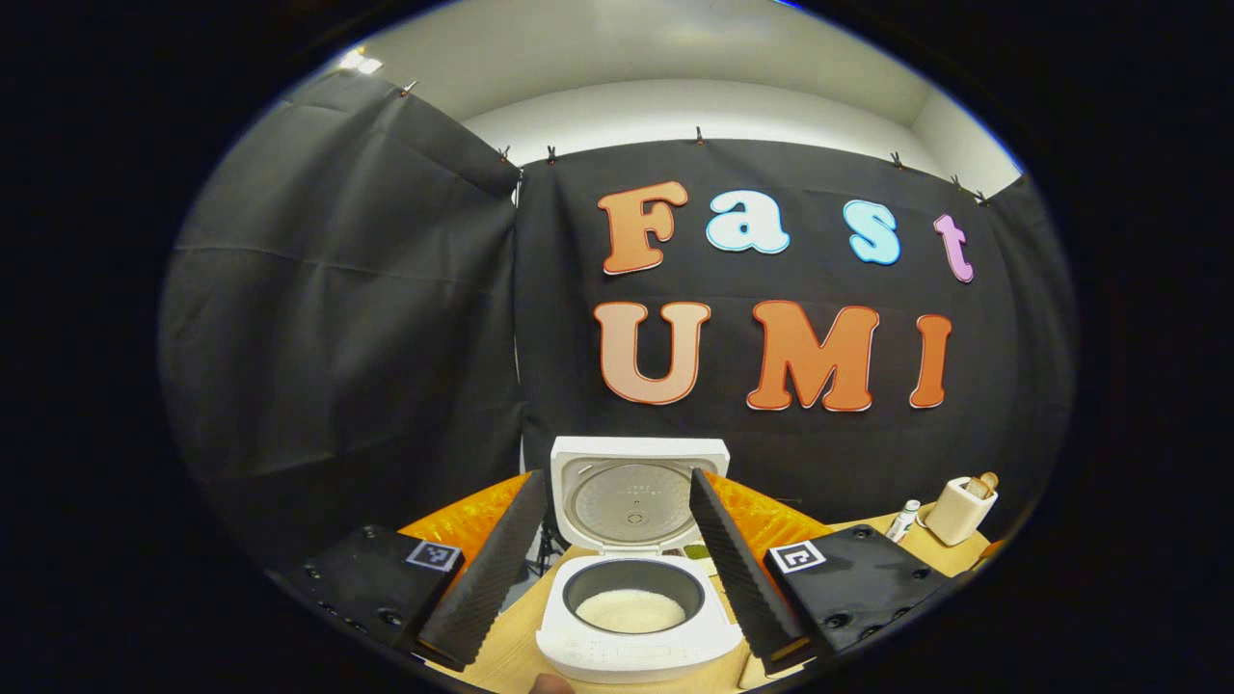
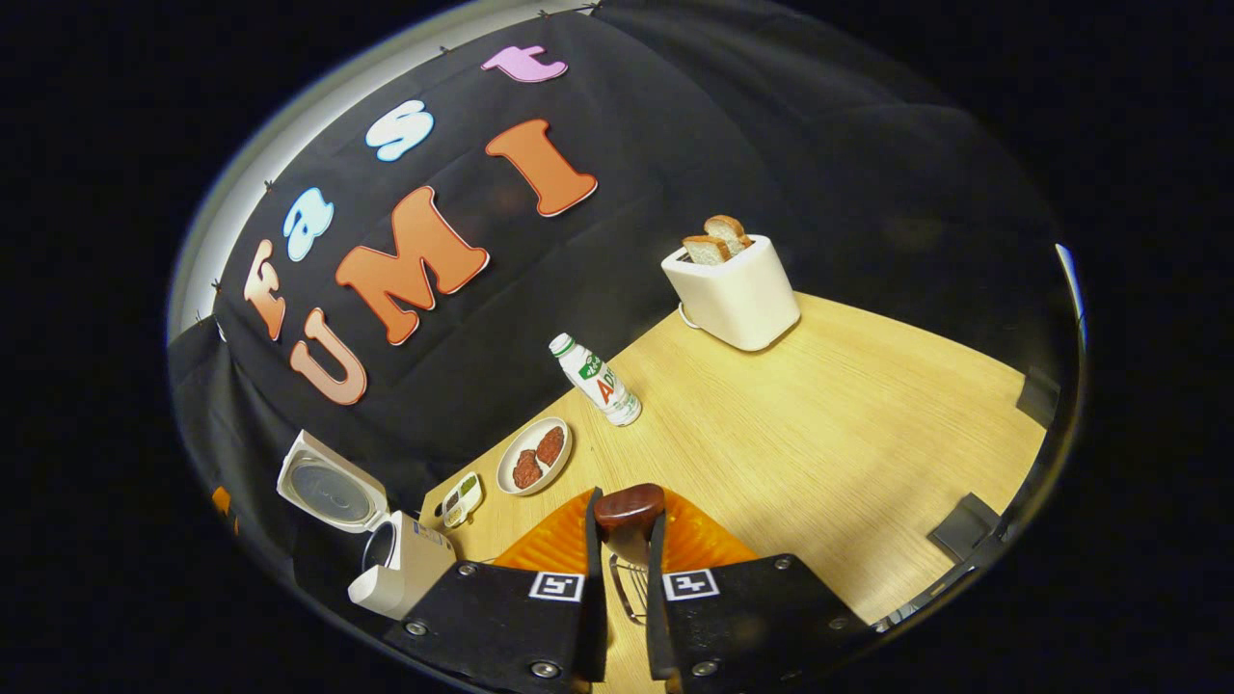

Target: Close the left gripper, press the button to open the rice cooker; take a wooden spoon from the chopstick holder with the right hand, scoop a spoonful of rice and pour it into the rice cooker, then put the wooden spoon back into the chopstick holder.

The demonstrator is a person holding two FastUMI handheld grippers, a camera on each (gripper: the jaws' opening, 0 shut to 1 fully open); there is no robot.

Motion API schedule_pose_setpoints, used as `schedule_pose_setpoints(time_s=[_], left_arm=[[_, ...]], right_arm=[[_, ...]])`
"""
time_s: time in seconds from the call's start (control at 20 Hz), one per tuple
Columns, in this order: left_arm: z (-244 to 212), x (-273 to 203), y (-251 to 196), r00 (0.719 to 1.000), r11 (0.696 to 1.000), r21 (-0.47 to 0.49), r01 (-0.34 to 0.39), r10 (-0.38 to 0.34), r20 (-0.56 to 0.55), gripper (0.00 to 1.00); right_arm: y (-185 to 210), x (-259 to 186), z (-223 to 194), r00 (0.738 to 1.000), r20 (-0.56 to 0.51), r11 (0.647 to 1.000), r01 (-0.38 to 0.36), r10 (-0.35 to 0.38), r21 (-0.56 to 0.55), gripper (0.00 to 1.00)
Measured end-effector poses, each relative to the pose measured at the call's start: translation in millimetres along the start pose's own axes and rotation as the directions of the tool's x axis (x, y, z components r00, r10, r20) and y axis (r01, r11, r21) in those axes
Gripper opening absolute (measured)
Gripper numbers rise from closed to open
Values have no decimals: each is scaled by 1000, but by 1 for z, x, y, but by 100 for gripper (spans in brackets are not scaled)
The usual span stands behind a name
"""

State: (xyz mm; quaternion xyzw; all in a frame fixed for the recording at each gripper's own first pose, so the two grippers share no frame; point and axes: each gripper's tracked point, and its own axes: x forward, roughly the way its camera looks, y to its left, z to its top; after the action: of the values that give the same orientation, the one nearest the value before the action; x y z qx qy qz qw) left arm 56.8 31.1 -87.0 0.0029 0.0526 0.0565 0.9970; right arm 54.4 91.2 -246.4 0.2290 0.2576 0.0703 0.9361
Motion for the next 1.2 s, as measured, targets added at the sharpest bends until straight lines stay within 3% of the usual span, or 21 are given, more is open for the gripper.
schedule_pose_setpoints(time_s=[0.3,0.55,0.95,1.2], left_arm=[[-10,5,9,999,999,-27,37,-38,-33,100],[-11,9,21,997,999,1,49,-49,-51,100],[-3,0,40,999,1000,-4,31,-31,-28,100],[1,-3,47,999,1000,1,29,-29,-22,100]], right_arm=[[42,-33,24,997,72,995,28,-21,-100,16],[109,-55,31,991,116,986,-43,63,-161,16],[206,-46,-28,978,31,925,-184,206,-334,16],[214,-30,-77,981,-30,901,-190,194,-391,16]])
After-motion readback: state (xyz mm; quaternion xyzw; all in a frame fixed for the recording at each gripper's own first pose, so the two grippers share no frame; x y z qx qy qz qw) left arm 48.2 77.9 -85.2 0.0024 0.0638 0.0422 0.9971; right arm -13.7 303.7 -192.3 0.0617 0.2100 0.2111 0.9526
